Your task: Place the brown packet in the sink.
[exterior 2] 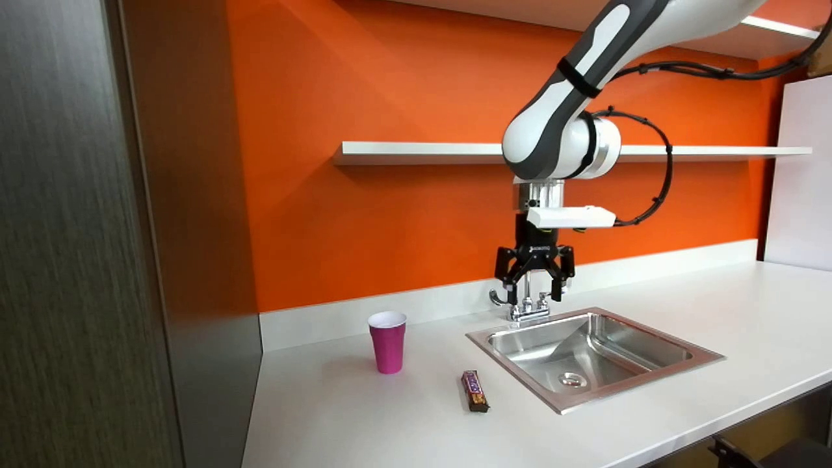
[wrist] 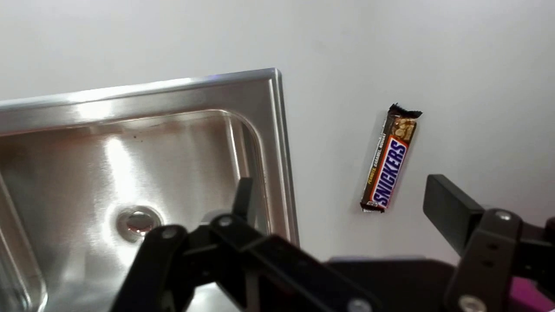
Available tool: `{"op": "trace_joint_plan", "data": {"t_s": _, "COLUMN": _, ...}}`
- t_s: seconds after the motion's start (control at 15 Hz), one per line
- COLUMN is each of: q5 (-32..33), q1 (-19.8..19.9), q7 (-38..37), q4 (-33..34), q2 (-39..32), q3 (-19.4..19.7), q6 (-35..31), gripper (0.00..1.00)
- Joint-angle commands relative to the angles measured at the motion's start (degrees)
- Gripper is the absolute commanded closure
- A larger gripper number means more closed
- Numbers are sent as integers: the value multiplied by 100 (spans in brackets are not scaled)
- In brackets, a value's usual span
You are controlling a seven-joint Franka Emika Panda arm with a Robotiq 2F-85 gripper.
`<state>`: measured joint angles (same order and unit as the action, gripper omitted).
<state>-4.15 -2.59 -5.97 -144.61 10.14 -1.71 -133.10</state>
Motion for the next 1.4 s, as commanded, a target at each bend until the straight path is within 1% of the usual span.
{"op": "trace_joint_plan", "data": {"t_s": 0.0, "q5": -109, "q1": -90, "q7": -338, "q4": 354, "q2": -551, "q3": -167, "q6": -182, "gripper": 0}}
{"op": "trace_joint_plan", "data": {"t_s": 0.47, "q5": 72, "q1": -235, "q7": -850, "q4": 766, "q2": -1445, "q3": -277, "q6": -635, "gripper": 0}}
{"op": "trace_joint_plan", "data": {"t_s": 1.33, "q5": 95, "q1": -518, "q7": -1165, "q4": 1253, "q2": -2533, "q3": -208, "q6": -958, "gripper": 0}}
